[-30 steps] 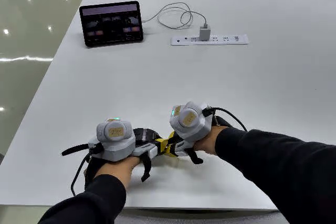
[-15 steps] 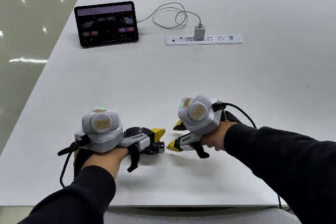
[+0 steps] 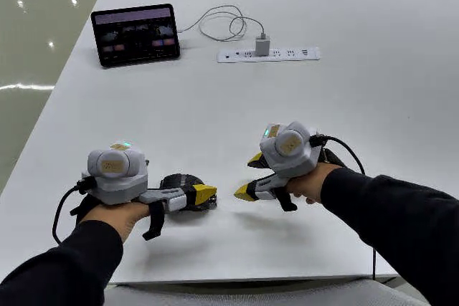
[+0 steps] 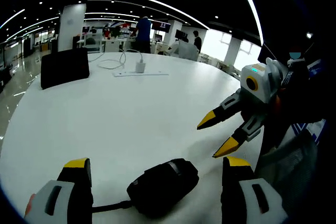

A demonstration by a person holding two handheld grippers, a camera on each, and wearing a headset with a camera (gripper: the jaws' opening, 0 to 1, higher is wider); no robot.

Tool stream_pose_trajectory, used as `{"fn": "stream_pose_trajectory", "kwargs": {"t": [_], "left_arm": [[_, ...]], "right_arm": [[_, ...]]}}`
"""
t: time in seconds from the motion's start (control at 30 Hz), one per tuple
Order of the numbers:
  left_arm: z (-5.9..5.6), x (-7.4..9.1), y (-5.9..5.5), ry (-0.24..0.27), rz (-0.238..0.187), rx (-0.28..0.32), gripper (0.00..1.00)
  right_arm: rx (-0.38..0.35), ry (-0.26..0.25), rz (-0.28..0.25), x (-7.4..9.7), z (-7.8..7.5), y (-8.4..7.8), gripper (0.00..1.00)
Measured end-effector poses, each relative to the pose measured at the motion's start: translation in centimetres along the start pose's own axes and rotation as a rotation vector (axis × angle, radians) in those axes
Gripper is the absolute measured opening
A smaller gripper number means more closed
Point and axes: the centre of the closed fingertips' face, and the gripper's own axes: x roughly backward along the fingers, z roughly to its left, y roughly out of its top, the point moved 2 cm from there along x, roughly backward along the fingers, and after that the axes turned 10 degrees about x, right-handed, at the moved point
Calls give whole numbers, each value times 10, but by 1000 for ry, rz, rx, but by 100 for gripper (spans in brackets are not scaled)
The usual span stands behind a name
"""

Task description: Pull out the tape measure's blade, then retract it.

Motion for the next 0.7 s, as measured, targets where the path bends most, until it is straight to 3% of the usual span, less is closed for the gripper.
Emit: {"fn": "stream_pose_trajectory", "kwargs": {"t": [0.37, 0.5, 0.6, 0.7], "left_arm": [[5, 9, -3, -5, 14, 31, 99], [-1, 12, -1, -55, 18, 12, 100], [-7, 13, -6, -89, 47, -41, 100], [-7, 14, -7, -101, 53, -58, 100]], "right_arm": [[-7, -9, -3, 4, 1, 1, 42], [-27, -4, -13, 10, 4, 1, 47], [-34, 0, -14, 17, 10, -2, 51], [-28, -4, -14, 26, 14, -8, 52]]}}
